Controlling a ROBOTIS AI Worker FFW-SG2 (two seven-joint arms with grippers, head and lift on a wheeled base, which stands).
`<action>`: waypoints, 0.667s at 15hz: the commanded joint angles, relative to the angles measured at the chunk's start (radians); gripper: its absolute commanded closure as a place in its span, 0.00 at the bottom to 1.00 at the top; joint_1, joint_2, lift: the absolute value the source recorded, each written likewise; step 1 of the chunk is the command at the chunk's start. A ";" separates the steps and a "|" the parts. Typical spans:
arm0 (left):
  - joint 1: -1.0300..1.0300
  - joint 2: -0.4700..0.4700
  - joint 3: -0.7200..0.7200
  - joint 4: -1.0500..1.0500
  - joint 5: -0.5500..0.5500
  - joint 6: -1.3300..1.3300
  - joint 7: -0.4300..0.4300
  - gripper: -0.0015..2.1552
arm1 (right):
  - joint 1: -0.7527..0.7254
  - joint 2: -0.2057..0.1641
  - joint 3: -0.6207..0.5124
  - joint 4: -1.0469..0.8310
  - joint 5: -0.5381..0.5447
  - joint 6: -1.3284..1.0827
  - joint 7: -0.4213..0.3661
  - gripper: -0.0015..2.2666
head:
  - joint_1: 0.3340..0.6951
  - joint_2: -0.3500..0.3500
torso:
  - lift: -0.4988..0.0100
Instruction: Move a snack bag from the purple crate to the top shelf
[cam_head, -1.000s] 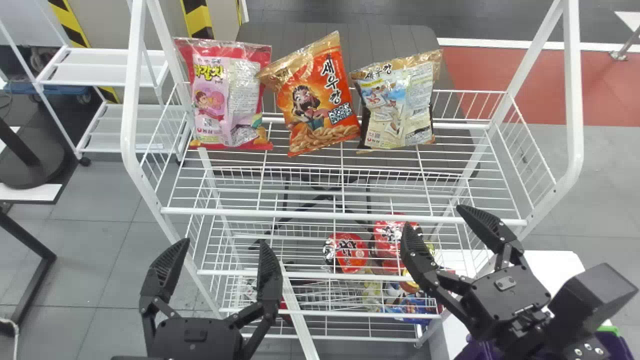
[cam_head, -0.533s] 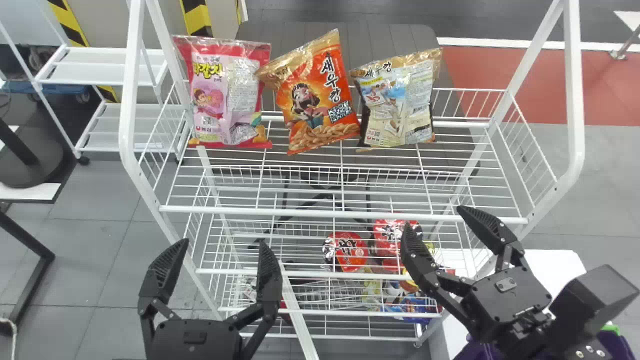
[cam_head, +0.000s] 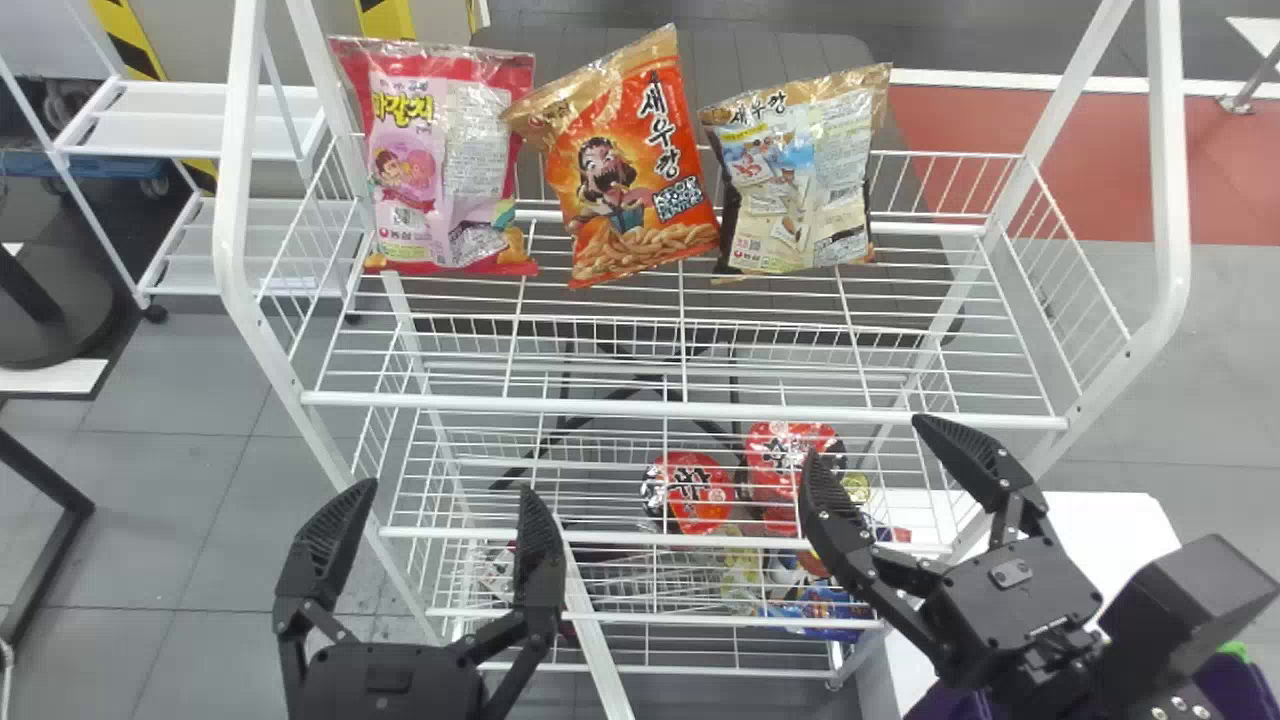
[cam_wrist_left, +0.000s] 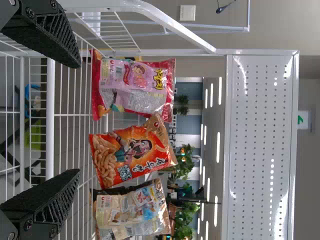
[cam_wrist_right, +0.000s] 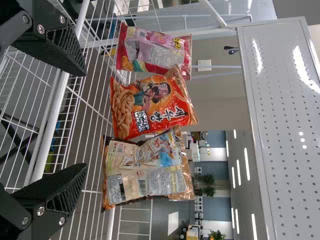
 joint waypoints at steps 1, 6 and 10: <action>0.000 0.000 0.000 0.000 -0.001 0.000 0.000 0.03 | 0.000 0.000 0.000 0.000 -0.001 0.000 0.000 0.08 | 1.00 0.45 | 0.87; -0.006 0.000 0.001 0.002 0.001 0.003 0.000 0.03 | -0.006 0.002 0.000 0.001 0.001 0.009 0.000 0.08 | 1.00 0.45 | 0.84; -0.008 0.000 0.001 0.002 0.004 0.003 0.000 0.03 | -0.012 0.002 0.002 0.001 0.001 0.012 0.000 0.08 | 1.00 0.45 | 0.80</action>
